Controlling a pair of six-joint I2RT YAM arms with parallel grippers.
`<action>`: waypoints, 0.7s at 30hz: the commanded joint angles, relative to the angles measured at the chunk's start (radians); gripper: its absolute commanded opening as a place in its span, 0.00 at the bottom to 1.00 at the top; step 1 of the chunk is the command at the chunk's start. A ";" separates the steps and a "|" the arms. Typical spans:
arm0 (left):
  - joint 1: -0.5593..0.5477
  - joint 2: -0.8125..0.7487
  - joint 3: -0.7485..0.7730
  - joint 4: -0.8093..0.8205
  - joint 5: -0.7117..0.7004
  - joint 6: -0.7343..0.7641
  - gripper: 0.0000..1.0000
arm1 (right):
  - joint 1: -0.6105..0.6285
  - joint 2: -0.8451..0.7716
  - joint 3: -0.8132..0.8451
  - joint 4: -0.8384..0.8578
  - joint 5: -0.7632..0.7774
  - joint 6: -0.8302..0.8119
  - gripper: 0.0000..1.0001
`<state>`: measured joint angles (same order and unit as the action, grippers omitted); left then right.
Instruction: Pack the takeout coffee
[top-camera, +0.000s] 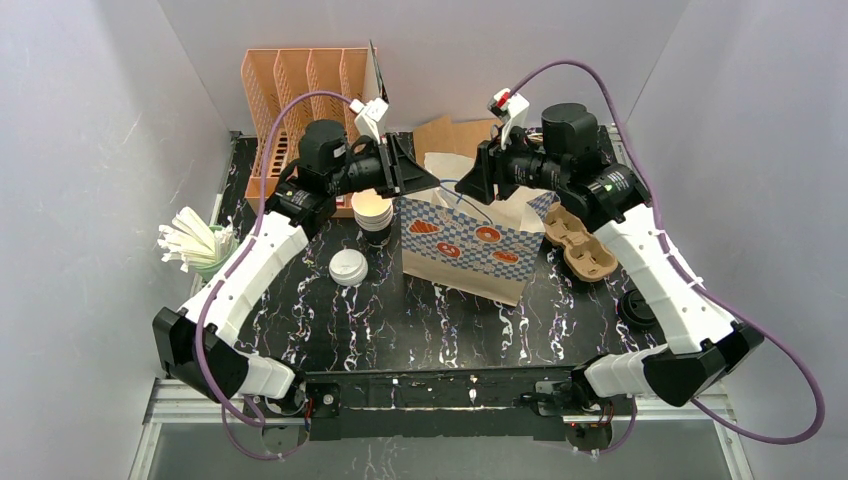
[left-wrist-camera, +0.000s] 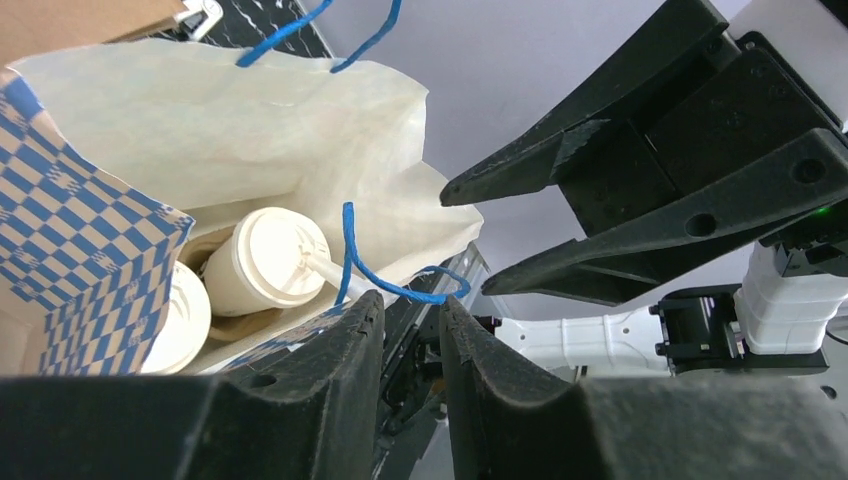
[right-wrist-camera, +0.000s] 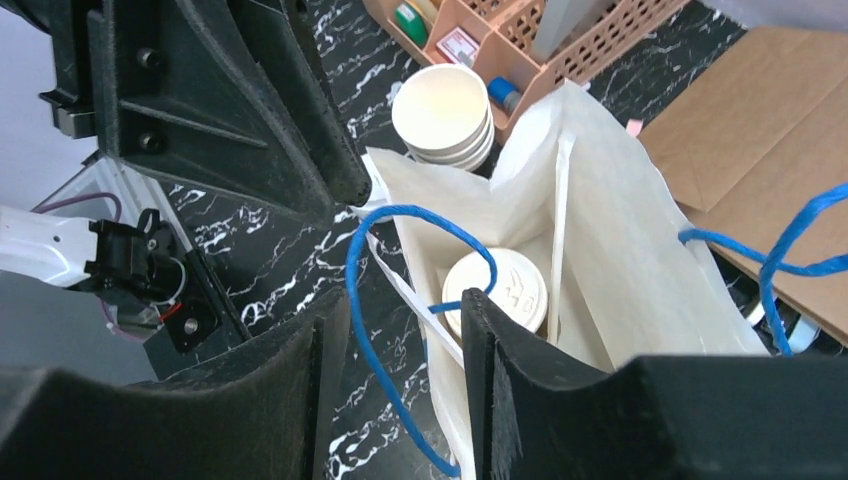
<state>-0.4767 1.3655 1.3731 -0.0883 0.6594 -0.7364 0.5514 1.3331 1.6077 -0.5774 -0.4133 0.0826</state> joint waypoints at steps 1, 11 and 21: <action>-0.034 -0.008 0.002 -0.020 0.010 0.009 0.26 | 0.000 0.002 0.013 -0.049 0.000 0.003 0.51; -0.062 -0.002 0.007 -0.048 -0.032 0.023 0.28 | 0.003 0.019 0.018 -0.093 -0.152 -0.004 0.52; -0.062 -0.060 -0.036 -0.132 -0.102 0.060 0.22 | 0.005 0.025 0.041 -0.100 -0.147 -0.002 0.56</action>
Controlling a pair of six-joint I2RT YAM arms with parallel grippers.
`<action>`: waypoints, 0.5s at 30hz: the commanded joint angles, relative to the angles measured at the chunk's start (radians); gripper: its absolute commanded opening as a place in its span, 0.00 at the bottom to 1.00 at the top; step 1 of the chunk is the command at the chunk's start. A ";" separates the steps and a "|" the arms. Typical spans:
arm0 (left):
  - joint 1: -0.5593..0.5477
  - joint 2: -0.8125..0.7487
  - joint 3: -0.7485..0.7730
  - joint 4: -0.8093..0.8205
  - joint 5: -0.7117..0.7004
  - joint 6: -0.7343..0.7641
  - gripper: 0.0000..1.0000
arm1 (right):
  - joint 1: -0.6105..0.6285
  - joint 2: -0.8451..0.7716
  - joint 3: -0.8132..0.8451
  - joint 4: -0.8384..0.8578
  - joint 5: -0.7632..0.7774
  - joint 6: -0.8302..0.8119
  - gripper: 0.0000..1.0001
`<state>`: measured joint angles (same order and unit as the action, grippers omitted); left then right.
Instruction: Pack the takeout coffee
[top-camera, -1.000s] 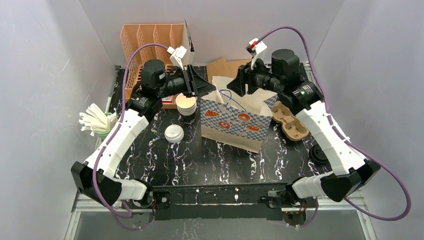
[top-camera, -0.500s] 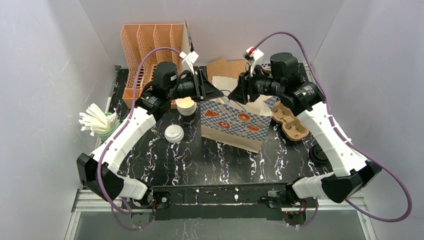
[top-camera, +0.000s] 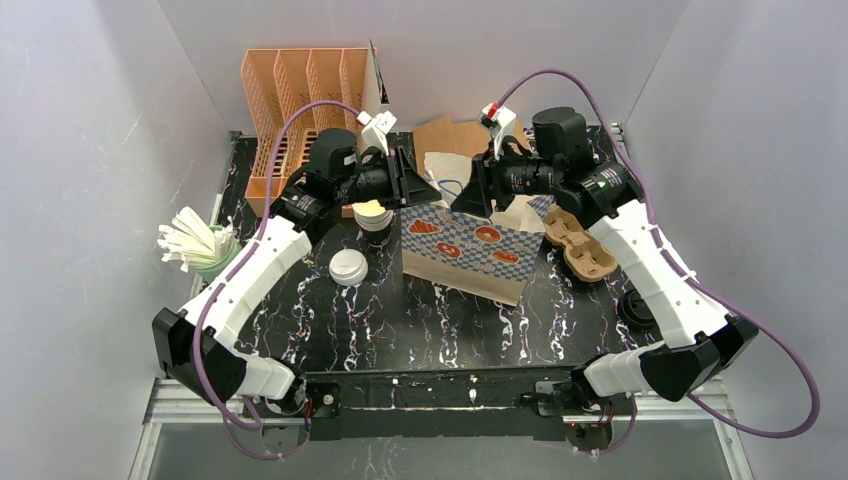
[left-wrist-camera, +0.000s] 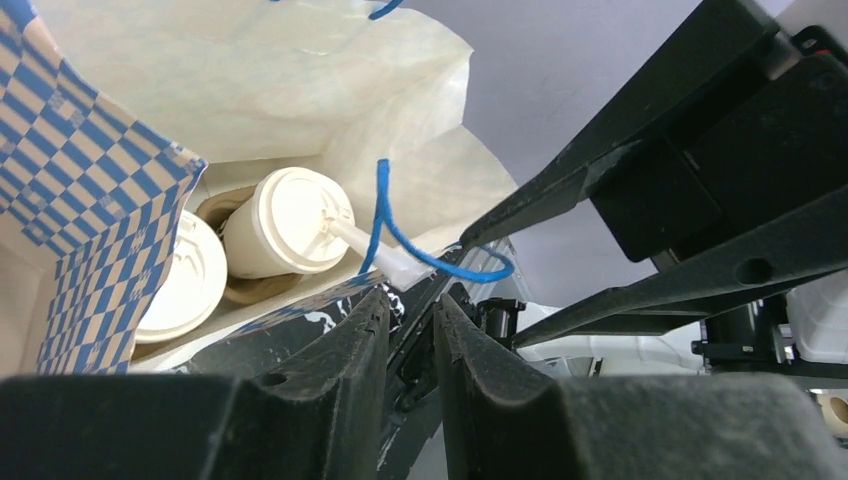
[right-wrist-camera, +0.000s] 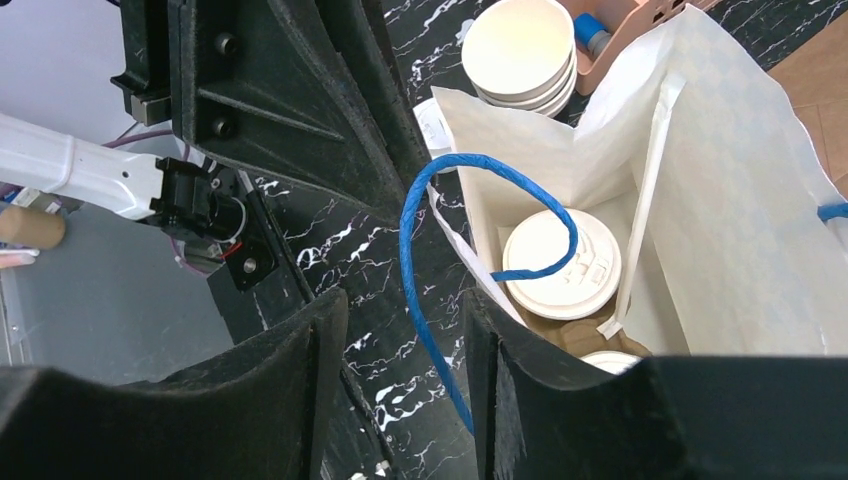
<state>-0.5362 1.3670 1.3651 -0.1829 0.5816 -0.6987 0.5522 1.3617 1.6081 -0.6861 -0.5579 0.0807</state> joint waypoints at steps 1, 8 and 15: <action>-0.002 -0.069 -0.036 -0.039 -0.031 0.021 0.22 | 0.004 -0.013 0.037 0.017 0.017 0.003 0.56; -0.004 -0.049 -0.048 0.012 -0.038 -0.002 0.33 | 0.004 -0.044 0.021 0.050 0.073 0.008 0.51; -0.028 -0.017 -0.034 0.081 -0.030 0.016 0.42 | 0.004 -0.044 0.015 0.064 0.076 0.023 0.51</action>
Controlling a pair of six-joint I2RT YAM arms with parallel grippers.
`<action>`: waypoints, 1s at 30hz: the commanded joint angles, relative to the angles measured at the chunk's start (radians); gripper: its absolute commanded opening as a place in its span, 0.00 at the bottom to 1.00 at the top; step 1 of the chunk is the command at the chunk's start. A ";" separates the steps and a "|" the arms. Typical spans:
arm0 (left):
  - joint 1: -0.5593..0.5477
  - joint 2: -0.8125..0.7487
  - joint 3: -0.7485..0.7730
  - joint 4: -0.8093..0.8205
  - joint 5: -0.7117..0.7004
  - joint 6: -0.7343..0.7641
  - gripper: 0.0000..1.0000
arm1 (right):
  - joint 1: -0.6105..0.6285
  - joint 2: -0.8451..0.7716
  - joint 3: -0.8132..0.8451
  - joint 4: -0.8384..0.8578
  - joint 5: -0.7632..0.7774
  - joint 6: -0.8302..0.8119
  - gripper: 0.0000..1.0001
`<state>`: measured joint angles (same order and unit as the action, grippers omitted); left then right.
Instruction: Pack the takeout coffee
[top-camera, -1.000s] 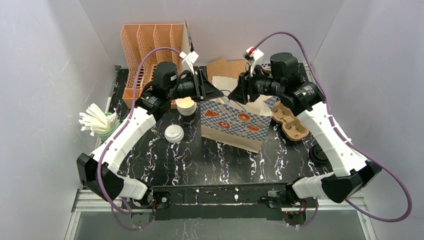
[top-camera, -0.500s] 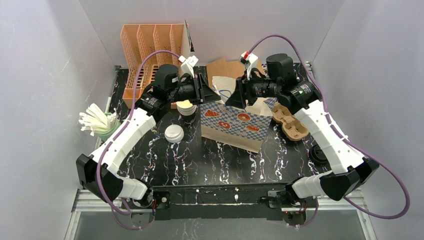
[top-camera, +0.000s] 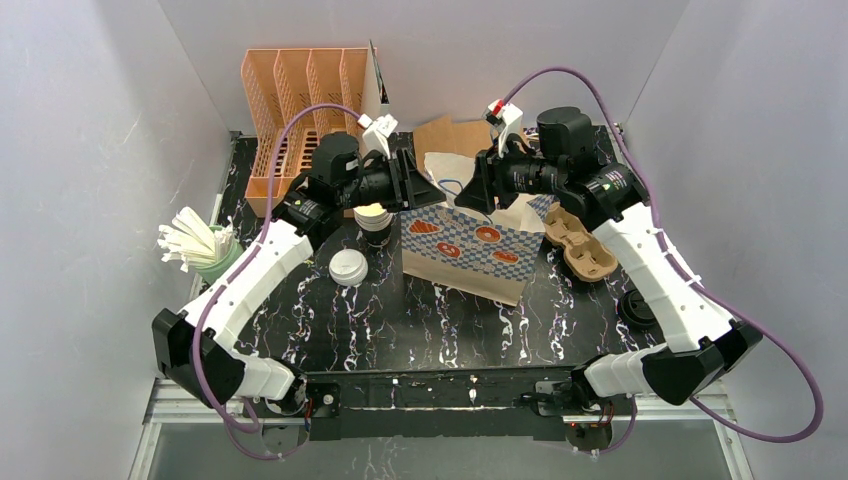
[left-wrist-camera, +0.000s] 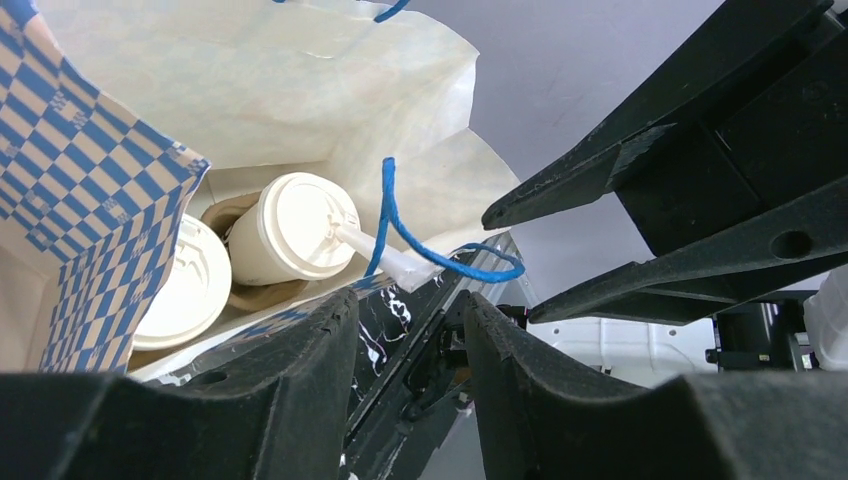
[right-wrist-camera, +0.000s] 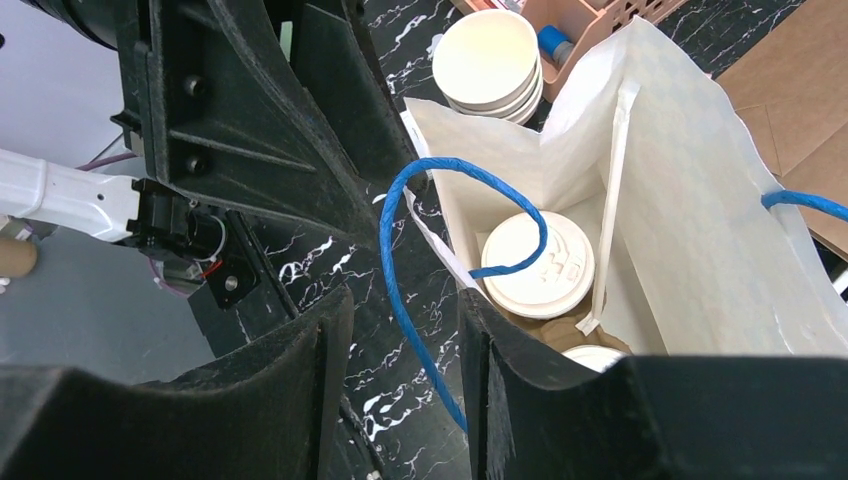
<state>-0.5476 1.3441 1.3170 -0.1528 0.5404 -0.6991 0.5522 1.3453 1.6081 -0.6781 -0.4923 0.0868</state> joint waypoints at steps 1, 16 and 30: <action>-0.018 0.011 0.014 0.061 0.010 0.017 0.42 | 0.005 -0.028 0.014 0.057 0.011 0.017 0.50; -0.048 0.057 0.039 0.129 -0.029 0.019 0.20 | 0.004 -0.041 0.007 0.063 0.023 0.028 0.47; -0.046 -0.043 0.268 -0.277 -0.102 0.259 0.00 | 0.004 -0.123 -0.063 0.145 0.232 0.049 0.43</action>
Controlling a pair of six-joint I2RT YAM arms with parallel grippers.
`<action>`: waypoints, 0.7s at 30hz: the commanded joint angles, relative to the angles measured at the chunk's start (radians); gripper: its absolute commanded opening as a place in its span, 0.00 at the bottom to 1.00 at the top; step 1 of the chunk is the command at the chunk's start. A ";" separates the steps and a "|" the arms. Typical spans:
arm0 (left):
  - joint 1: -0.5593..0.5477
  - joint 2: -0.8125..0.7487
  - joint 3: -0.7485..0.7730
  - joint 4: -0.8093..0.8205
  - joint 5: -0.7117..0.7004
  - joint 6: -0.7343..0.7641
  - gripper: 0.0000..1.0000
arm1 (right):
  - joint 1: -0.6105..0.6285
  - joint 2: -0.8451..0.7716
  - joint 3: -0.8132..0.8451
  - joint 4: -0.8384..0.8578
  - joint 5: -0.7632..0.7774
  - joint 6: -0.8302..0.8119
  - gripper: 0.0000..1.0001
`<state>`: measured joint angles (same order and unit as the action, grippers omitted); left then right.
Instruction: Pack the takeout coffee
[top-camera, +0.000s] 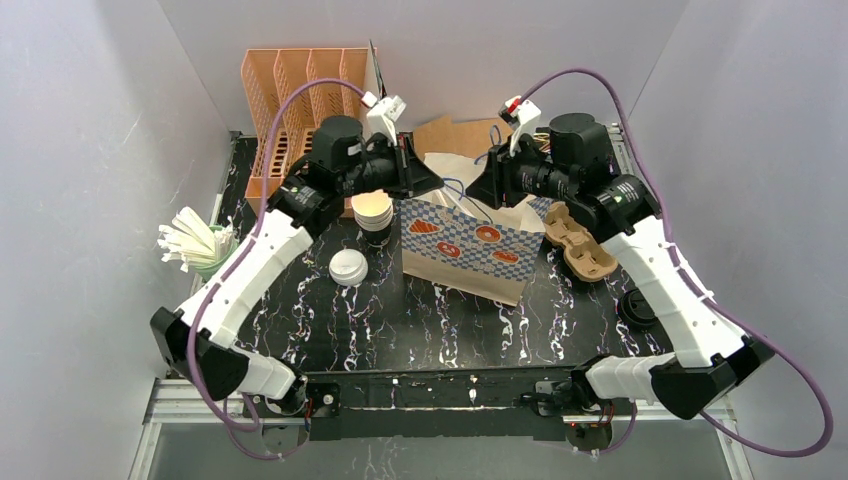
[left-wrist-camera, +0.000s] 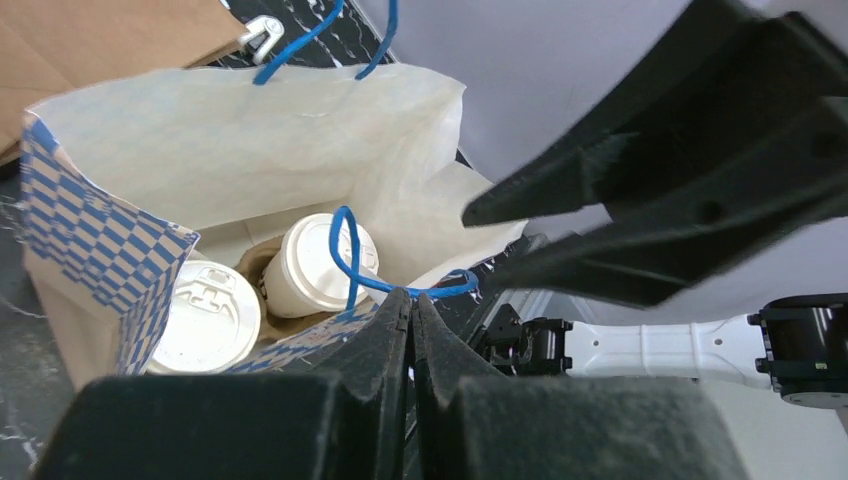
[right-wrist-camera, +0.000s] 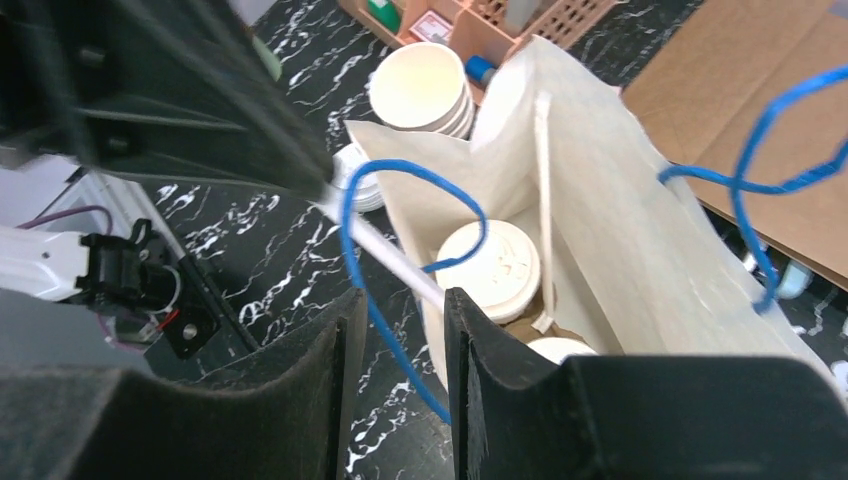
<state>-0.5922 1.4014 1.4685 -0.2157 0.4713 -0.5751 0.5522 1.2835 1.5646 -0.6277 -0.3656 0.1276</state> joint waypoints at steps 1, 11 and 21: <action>-0.001 -0.114 0.145 -0.257 -0.054 0.160 0.00 | 0.004 -0.069 -0.024 0.106 0.126 0.006 0.43; -0.001 -0.268 0.466 -0.455 -0.375 0.311 0.00 | 0.004 -0.090 -0.033 0.140 0.220 -0.010 0.43; -0.001 -0.193 0.682 -0.350 -0.456 0.351 0.00 | 0.003 -0.091 -0.032 0.145 0.232 -0.018 0.41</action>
<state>-0.5922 1.1240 2.1777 -0.5945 0.0185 -0.2363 0.5522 1.2114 1.5333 -0.5404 -0.1631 0.1234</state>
